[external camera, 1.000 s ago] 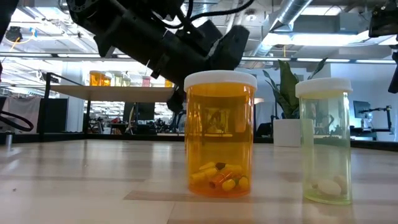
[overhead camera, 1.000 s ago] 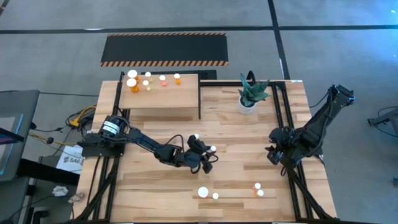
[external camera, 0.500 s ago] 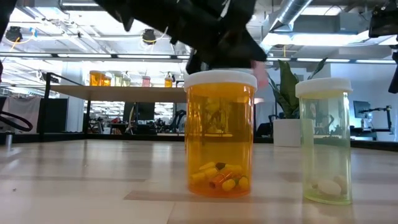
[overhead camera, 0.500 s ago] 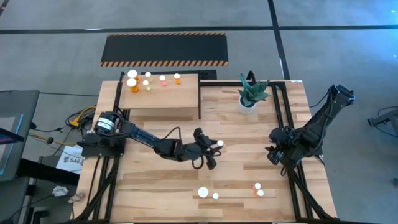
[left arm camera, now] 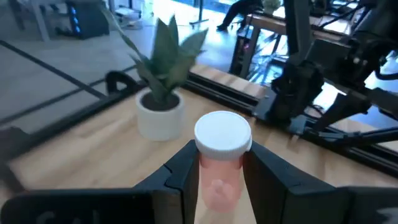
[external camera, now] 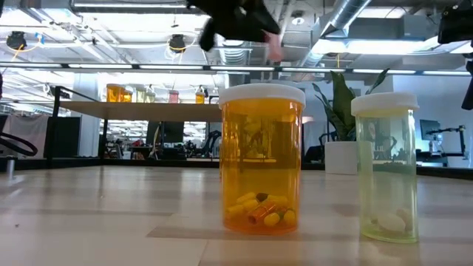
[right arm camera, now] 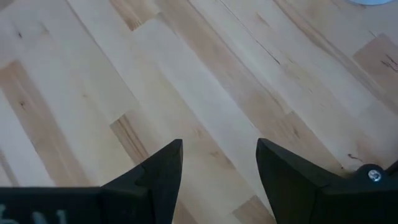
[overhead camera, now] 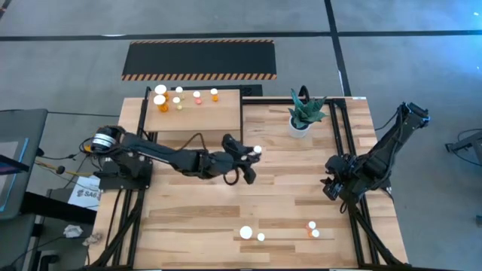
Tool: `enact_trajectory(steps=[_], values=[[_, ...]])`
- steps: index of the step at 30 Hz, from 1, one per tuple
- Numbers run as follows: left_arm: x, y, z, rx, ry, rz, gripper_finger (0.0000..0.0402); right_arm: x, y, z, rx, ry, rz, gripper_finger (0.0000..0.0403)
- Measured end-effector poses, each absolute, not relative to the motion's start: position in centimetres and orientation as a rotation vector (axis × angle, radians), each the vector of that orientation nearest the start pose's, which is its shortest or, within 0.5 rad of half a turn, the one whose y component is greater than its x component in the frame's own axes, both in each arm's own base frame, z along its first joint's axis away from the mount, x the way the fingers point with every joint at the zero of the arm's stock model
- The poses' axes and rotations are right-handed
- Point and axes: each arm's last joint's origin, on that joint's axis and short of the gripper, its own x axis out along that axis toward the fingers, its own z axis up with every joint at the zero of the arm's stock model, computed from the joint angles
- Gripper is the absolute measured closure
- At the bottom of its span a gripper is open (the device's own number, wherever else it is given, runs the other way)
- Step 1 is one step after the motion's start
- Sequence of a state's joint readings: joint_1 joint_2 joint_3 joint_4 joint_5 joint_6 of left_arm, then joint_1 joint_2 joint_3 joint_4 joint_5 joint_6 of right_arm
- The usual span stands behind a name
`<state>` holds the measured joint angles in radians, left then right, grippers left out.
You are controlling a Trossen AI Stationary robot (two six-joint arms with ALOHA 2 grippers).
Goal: Pick and place medicine bottles onto shelf by color
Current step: Put the right pink pill bottle on the shelf aligned with the other pink pill bottle
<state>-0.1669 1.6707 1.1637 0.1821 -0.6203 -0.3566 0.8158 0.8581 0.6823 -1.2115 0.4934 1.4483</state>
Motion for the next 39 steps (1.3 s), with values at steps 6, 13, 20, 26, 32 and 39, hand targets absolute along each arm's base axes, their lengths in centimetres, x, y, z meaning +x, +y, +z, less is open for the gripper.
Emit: enact_trajectory(steps=[6,13,20,26,32,39], values=[[33.9,-3.7,30.0,-0.157,0.270,0.644,0.0307,9.1,7.7,22.8,0.469,0.969,-0.503,0.0177],[30.4,-2.8,30.5,-0.143,0.367,0.841,0.0307,9.2,7.7,22.8,0.474,0.966,-0.501,0.0177],[28.1,-2.2,29.5,-0.173,0.419,1.023,0.0307,9.2,7.7,22.8,0.405,0.981,-0.460,0.0177],[27.3,-1.5,28.4,-0.217,0.426,1.113,0.0307,9.3,7.8,22.9,0.405,0.977,-0.446,0.0177],[27.4,-0.5,28.0,-0.244,0.432,1.140,0.0307,9.3,7.8,22.9,0.401,0.978,-0.445,0.0177],[27.6,1.1,28.1,-0.308,0.431,1.166,0.0307,9.3,7.8,22.9,0.401,0.978,-0.445,0.0177]])
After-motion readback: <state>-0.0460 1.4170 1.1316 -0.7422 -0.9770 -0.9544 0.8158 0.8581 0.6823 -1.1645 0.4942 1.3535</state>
